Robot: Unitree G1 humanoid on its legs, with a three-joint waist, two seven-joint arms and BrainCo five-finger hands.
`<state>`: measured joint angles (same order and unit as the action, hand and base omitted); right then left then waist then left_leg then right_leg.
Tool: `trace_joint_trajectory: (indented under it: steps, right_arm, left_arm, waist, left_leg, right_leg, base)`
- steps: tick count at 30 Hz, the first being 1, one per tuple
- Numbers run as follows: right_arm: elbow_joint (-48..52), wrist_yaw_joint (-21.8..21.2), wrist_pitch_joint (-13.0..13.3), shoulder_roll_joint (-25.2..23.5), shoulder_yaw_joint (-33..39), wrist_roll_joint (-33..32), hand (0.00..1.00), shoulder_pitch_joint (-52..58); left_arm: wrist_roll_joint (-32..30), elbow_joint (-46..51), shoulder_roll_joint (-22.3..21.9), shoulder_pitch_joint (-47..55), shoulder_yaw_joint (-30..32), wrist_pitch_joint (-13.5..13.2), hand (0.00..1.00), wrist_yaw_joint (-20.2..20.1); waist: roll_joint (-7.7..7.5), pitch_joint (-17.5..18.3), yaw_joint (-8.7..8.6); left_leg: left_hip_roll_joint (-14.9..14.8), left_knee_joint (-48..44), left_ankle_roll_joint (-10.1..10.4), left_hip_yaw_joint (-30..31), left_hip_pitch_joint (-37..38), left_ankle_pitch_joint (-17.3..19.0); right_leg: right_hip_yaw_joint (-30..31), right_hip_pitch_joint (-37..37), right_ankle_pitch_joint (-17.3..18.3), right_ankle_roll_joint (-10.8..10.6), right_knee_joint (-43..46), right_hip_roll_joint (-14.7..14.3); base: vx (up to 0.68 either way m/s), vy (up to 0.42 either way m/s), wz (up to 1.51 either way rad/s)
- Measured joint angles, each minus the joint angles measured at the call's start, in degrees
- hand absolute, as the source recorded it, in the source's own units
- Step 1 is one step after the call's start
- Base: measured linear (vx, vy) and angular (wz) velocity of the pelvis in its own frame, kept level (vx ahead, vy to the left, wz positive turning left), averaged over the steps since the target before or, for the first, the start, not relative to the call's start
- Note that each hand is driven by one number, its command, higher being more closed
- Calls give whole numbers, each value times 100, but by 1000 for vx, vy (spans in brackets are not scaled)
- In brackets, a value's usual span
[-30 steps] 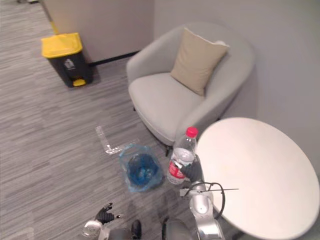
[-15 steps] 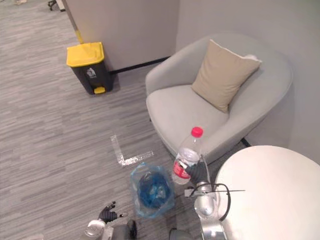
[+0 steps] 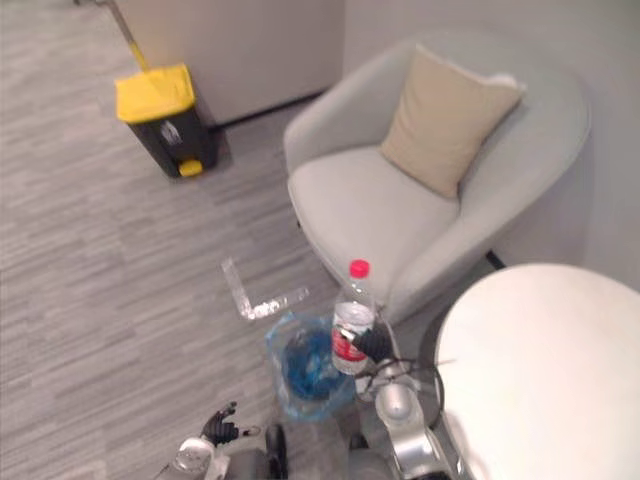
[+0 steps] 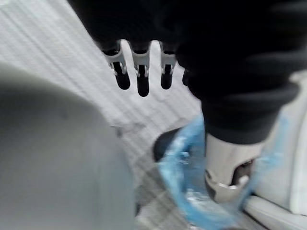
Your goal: Gather rubbish on tea table into small bin, then transfer packed bag to large trash can.
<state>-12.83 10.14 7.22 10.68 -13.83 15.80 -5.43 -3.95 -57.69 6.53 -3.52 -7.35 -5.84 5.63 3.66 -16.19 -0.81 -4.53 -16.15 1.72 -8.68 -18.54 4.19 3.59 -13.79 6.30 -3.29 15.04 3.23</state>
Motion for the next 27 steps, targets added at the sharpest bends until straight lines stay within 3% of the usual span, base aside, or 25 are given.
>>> trace_joint_trajectory:
  steps: [5, 15, 18, 20, 22, 27]
  right_arm:
    - [-425, 6, -89, 367, -260, -9, 100, -1078]
    - [-393, 467, -282, 695, -70, -23, 100, -2514]
    - [-395, 635, -328, 704, 89, -38, 100, -3034]
    - [-400, 755, -336, 859, 331, -85, 100, -3258]
    - [-449, 833, -342, 1026, 505, -129, 100, -3355]
    - [-904, 879, -375, 1230, 637, -247, 100, -3645]
  left_arm:
    - [493, 246, 15, -528, 515, -4, 0, 207]
    - [1026, 1138, -62, -1530, 1107, -32, 0, 551]
    - [1101, 2301, -43, -1551, 1086, -27, 0, 575]
    - [1192, 3847, -30, -1169, 1037, -222, 0, 560]
    - [1329, 4601, -25, -838, 1114, -371, 0, 536]
    - [1551, 5041, -37, -313, 1285, -449, 0, 494]
  waist:
    - [32, -589, 211]
    - [-143, -875, 425]
    - [-163, -1021, 501]
    - [-161, -1120, 629]
    - [-147, -1148, 725]
    - [-152, -1150, 845]
  left_leg:
    - [-23, -537, -28, 114, -1273, -40]
    - [-176, -931, -38, 85, -3323, -396]
    - [-176, -1000, -71, 53, -3844, -600]
    - [-101, -1094, -150, 187, -4254, -716]
    - [-46, -1088, -87, 292, -4520, -753]
    - [22, -950, 5, 400, -4860, -891]
  right_leg:
    - [-27, -1221, 66, -83, 604, 0]
    - [-424, -3258, 60, -73, 1421, 96]
    - [-525, -3843, 100, -37, 1777, 178]
    - [-655, -4278, 226, 6, 2082, 250]
    - [-768, -4551, 314, 51, 2249, 317]
    - [-913, -4982, 445, 117, 2492, 410]
  base:
    - [-286, 30, 9]
    - [-142, -4, 20]
    - [-45, -10, 22]
    - [-16, -30, 30]
    - [-4, -42, 37]
    - [22, -38, 25]
